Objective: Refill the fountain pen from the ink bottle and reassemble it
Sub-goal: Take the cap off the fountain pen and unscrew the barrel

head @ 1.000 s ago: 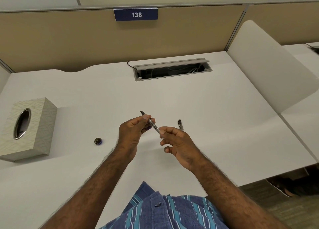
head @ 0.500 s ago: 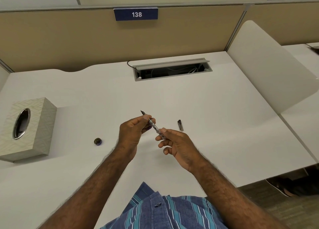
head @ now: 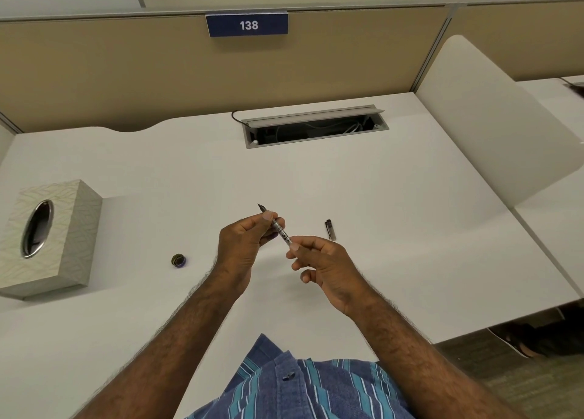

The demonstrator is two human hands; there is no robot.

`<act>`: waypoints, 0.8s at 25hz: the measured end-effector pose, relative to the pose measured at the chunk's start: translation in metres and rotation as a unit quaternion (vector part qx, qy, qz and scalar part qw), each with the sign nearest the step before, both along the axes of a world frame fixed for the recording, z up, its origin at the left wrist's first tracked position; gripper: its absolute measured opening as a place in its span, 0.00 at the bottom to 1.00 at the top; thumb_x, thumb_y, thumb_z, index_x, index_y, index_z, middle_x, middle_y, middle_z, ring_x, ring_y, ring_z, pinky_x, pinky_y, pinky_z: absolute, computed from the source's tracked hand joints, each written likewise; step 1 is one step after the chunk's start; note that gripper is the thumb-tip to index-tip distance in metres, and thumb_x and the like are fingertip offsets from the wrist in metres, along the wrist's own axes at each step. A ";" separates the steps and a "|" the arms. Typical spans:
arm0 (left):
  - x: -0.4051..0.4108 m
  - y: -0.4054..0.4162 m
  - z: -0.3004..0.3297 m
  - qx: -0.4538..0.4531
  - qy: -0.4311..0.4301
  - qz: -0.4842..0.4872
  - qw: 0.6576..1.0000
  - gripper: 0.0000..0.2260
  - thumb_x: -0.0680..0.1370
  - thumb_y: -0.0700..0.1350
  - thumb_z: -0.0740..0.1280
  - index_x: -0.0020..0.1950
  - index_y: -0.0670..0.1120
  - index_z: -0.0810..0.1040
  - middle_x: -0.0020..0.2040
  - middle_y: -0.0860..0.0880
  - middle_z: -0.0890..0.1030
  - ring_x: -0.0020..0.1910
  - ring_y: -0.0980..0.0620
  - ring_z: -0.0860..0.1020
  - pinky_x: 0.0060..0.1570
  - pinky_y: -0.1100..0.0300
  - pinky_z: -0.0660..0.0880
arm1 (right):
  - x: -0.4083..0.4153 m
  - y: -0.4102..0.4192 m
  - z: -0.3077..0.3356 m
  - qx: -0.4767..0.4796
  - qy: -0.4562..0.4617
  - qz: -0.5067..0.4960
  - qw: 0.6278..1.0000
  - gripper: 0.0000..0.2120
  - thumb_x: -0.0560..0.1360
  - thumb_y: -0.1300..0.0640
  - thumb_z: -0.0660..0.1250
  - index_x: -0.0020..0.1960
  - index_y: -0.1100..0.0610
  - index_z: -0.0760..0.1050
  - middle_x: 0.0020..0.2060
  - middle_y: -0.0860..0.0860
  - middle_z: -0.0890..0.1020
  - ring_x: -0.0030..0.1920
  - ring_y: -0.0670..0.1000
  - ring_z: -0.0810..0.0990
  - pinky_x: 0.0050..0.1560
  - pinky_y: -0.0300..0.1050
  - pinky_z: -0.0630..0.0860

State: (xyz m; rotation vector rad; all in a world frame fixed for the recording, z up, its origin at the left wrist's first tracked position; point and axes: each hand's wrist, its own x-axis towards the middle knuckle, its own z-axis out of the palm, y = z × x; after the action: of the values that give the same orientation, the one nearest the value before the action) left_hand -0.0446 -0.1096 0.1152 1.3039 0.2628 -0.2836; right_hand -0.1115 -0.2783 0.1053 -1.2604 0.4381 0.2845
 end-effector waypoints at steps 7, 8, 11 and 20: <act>0.001 -0.002 0.001 -0.003 0.003 0.003 1.000 0.07 0.82 0.41 0.71 0.53 0.40 0.88 0.49 0.40 0.90 0.55 0.41 0.88 0.61 0.50 0.83 | 0.001 -0.001 -0.002 0.029 0.004 -0.001 1.000 0.12 0.82 0.54 0.71 0.61 0.60 0.85 0.50 0.57 0.89 0.44 0.52 0.84 0.40 0.46 0.78; 0.001 -0.002 0.001 -0.003 0.002 0.002 1.000 0.07 0.82 0.41 0.71 0.52 0.41 0.88 0.49 0.40 0.90 0.55 0.40 0.88 0.61 0.50 0.82 | 0.001 -0.001 -0.002 0.020 0.002 -0.001 1.000 0.11 0.82 0.55 0.72 0.61 0.60 0.85 0.49 0.57 0.89 0.44 0.53 0.84 0.40 0.46 0.78; 0.001 -0.002 0.000 -0.005 0.001 0.000 1.000 0.07 0.82 0.41 0.71 0.53 0.39 0.87 0.50 0.39 0.89 0.56 0.39 0.87 0.62 0.49 0.82 | 0.001 -0.003 -0.001 -0.004 -0.002 -0.019 1.000 0.11 0.78 0.59 0.76 0.60 0.58 0.86 0.48 0.54 0.89 0.44 0.52 0.84 0.40 0.46 0.78; -0.002 -0.003 -0.001 -0.002 0.002 0.004 1.000 0.09 0.82 0.41 0.71 0.57 0.36 0.86 0.50 0.39 0.89 0.55 0.40 0.88 0.61 0.50 0.83 | -0.001 -0.002 -0.005 0.027 0.006 -0.010 1.000 0.10 0.80 0.57 0.73 0.59 0.60 0.86 0.47 0.56 0.88 0.42 0.52 0.83 0.39 0.45 0.77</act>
State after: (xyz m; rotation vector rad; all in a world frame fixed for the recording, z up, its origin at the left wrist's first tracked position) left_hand -0.0462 -0.1129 0.1140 1.2989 0.2714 -0.2802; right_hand -0.1128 -0.2802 0.1007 -1.2014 0.4505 0.2842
